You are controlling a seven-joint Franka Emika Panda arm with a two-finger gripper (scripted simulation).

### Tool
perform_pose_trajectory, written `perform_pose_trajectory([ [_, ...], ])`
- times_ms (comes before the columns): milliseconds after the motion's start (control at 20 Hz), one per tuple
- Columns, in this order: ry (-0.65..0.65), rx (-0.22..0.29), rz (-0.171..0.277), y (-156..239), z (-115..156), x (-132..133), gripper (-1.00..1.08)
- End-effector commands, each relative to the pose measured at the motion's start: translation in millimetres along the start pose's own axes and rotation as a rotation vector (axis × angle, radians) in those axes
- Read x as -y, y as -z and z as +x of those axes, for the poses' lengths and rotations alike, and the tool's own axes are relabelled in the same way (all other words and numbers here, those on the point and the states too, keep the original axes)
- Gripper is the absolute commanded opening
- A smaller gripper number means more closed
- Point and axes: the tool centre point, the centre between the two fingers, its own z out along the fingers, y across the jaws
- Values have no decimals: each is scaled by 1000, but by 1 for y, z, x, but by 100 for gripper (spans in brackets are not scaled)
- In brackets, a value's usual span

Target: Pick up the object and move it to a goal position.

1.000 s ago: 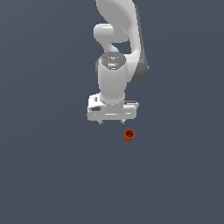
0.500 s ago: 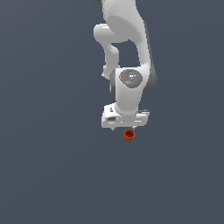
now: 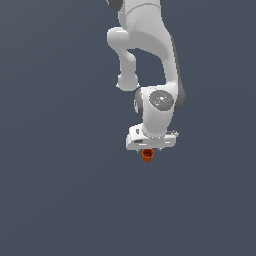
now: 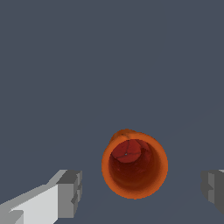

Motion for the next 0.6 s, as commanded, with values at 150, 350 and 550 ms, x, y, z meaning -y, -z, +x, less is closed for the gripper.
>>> perform_pose_trajectory([
  [150, -1, -1, 0, -6, 0, 0, 100],
  [350, -1, -1, 0, -25, 0, 0, 100],
  [550, -2, -1, 0, -44, -1, 1, 100],
])
